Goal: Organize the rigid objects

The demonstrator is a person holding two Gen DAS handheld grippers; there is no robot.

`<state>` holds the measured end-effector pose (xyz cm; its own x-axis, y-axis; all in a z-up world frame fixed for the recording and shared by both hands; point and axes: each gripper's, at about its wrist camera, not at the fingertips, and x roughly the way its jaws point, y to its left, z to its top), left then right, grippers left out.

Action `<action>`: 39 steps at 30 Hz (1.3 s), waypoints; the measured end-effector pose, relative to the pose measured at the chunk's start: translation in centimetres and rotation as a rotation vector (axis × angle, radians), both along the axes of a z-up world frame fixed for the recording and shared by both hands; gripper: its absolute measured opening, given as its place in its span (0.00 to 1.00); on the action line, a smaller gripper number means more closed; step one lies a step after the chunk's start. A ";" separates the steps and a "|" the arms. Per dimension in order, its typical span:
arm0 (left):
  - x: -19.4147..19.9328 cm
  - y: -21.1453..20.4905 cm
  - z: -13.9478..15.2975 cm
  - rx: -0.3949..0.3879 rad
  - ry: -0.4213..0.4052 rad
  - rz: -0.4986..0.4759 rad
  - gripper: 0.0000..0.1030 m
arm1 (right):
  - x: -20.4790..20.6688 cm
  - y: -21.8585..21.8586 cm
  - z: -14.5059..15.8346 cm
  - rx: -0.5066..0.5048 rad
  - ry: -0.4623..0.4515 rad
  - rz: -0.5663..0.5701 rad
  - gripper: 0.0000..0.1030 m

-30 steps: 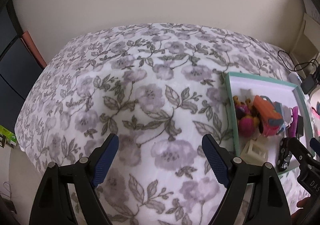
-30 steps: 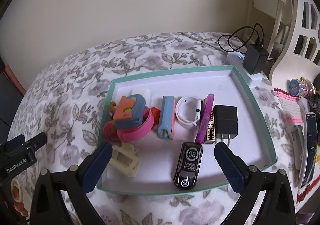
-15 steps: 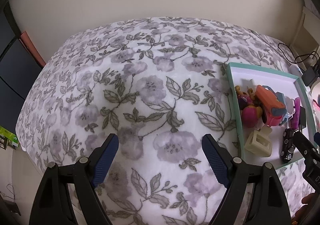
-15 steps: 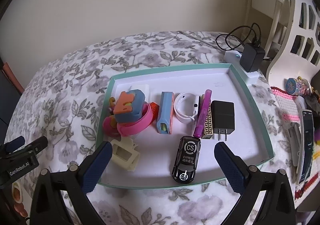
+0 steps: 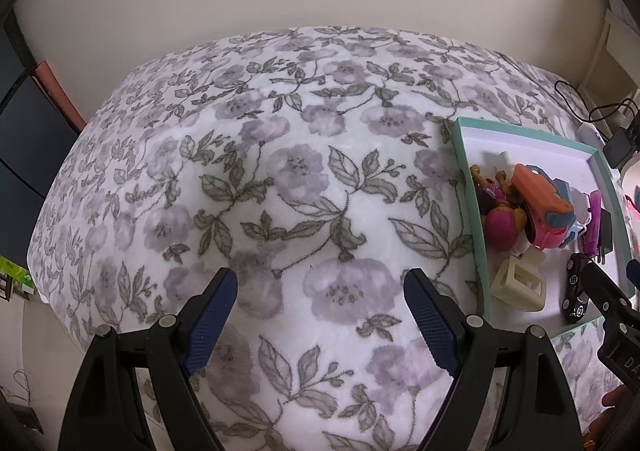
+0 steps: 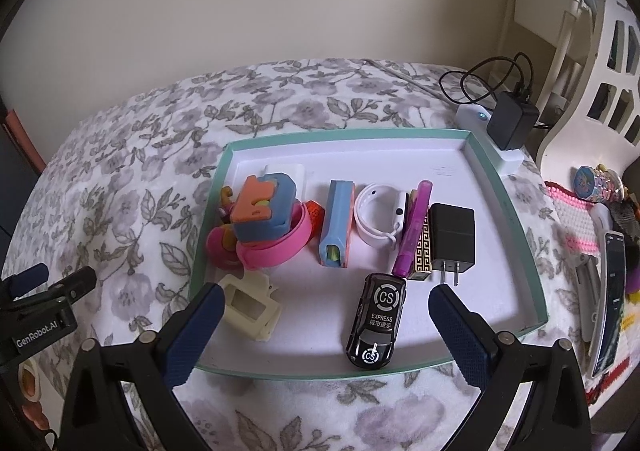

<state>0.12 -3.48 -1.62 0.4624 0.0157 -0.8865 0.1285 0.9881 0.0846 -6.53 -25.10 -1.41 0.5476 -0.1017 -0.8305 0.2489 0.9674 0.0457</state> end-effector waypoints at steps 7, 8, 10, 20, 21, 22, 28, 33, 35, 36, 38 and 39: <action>0.0 -0.1 0.0 0.000 0.000 0.002 0.83 | 0.1 0.1 -0.2 -0.001 0.007 0.006 1.00; 0.0 -0.1 0.0 0.001 0.000 0.002 0.83 | 0.1 0.1 -0.2 -0.001 0.008 0.006 1.00; 0.0 -0.2 0.0 0.003 0.002 0.001 0.83 | 0.1 0.1 -0.2 -0.001 0.009 0.008 1.00; 0.1 0.0 -0.2 0.007 0.007 -0.003 0.83 | 0.4 0.3 -0.7 -0.007 0.030 0.021 1.00; 0.1 0.0 -0.2 0.008 0.008 -0.003 0.83 | 0.4 0.3 -0.7 -0.007 0.030 0.021 1.00; 0.1 0.0 -0.2 0.008 0.008 -0.004 0.83 | 0.4 0.3 -0.7 -0.008 0.031 0.021 1.00; 0.1 0.0 -0.3 0.010 0.008 -0.004 0.83 | 0.4 0.3 -0.8 -0.008 0.033 0.025 1.00; 0.1 -0.1 -0.2 0.010 0.008 -0.004 0.83 | 0.4 0.3 -0.8 -0.007 0.033 0.024 1.00; 0.1 0.0 -0.3 0.012 0.008 -0.004 0.83 | 0.4 0.3 -0.8 -0.007 0.033 0.024 1.00; 0.2 0.1 -0.3 0.013 0.008 -0.005 0.83 | 0.4 0.3 -0.8 -0.007 0.032 0.024 1.00; 0.1 0.1 -0.3 0.013 0.007 -0.005 0.83 | 0.4 0.2 -0.8 -0.007 0.033 0.025 1.00; 0.1 0.1 -0.3 0.013 0.007 -0.005 0.83 | 0.4 0.2 -0.8 -0.007 0.033 0.025 1.00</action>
